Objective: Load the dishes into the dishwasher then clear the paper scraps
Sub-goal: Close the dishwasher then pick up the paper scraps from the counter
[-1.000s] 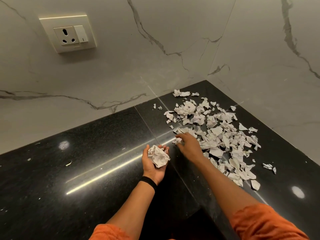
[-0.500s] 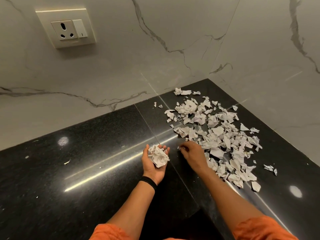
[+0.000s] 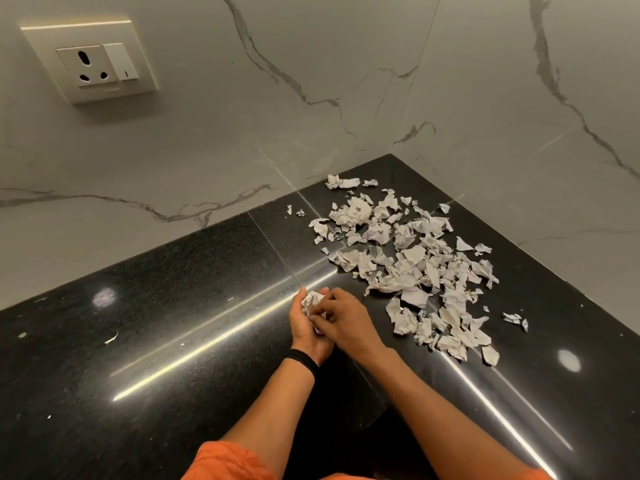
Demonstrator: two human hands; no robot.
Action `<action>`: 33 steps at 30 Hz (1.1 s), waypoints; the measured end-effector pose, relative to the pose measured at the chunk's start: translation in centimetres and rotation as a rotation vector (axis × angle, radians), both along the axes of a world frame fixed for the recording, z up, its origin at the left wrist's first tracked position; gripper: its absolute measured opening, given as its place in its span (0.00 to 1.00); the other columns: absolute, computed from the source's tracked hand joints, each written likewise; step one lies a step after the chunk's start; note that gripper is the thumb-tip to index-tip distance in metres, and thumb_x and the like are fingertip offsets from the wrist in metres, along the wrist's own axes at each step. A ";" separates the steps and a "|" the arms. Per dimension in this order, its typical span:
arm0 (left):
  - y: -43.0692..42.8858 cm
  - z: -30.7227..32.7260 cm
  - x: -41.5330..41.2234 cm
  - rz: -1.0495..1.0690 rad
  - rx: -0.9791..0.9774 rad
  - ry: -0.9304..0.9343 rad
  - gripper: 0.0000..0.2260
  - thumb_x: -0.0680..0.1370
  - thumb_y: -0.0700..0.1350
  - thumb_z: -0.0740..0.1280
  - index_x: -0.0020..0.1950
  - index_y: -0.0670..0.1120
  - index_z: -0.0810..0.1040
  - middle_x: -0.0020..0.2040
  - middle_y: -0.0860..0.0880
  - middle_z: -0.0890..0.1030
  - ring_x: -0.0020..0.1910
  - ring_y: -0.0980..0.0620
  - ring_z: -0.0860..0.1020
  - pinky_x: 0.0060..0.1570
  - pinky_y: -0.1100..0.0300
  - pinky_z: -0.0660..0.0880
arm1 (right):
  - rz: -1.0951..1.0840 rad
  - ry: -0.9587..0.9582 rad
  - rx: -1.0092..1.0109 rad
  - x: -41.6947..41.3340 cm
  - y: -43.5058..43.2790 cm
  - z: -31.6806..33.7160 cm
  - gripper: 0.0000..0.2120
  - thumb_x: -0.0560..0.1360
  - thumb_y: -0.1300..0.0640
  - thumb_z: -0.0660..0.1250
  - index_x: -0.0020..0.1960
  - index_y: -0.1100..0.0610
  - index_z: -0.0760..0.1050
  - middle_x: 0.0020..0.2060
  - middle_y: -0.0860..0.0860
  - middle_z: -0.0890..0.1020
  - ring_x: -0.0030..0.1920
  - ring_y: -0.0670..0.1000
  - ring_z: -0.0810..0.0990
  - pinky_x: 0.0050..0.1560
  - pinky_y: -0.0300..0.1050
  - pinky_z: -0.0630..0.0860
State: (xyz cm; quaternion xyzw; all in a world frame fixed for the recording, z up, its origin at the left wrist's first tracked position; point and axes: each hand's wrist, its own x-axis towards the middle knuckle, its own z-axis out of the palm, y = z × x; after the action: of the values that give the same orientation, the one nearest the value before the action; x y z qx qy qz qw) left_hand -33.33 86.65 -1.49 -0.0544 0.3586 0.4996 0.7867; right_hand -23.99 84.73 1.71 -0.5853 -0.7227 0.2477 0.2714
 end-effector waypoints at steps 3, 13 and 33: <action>-0.1 0.5 0.0 0.012 -0.001 -0.027 0.20 0.79 0.59 0.64 0.50 0.42 0.80 0.46 0.42 0.81 0.46 0.45 0.82 0.54 0.51 0.79 | -0.003 0.077 0.044 0.8 0.4 1.0 0.07 0.75 0.52 0.72 0.51 0.52 0.86 0.43 0.44 0.83 0.45 0.45 0.79 0.46 0.32 0.70; 0.8 0.2 -1.0 0.083 -0.015 -0.049 0.23 0.78 0.58 0.63 0.54 0.38 0.81 0.50 0.38 0.82 0.47 0.44 0.80 0.54 0.51 0.75 | -0.218 -0.122 -0.107 6.4 6.6 0.1 0.13 0.79 0.58 0.69 0.63 0.54 0.81 0.55 0.51 0.84 0.52 0.49 0.81 0.57 0.45 0.76; 1.7 0.5 -1.0 0.178 -0.011 -0.096 0.22 0.80 0.57 0.62 0.50 0.38 0.81 0.47 0.40 0.82 0.47 0.44 0.80 0.55 0.53 0.75 | -0.211 0.273 -0.056 2.6 1.1 -1.9 0.05 0.77 0.57 0.70 0.51 0.48 0.80 0.47 0.42 0.83 0.48 0.42 0.82 0.49 0.41 0.79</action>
State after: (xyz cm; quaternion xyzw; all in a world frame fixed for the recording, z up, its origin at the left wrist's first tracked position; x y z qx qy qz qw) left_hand -34.36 88.32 -0.97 -0.1141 0.3170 0.5624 0.7551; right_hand -21.37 85.87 -0.22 -0.6263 -0.6063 0.3152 0.3753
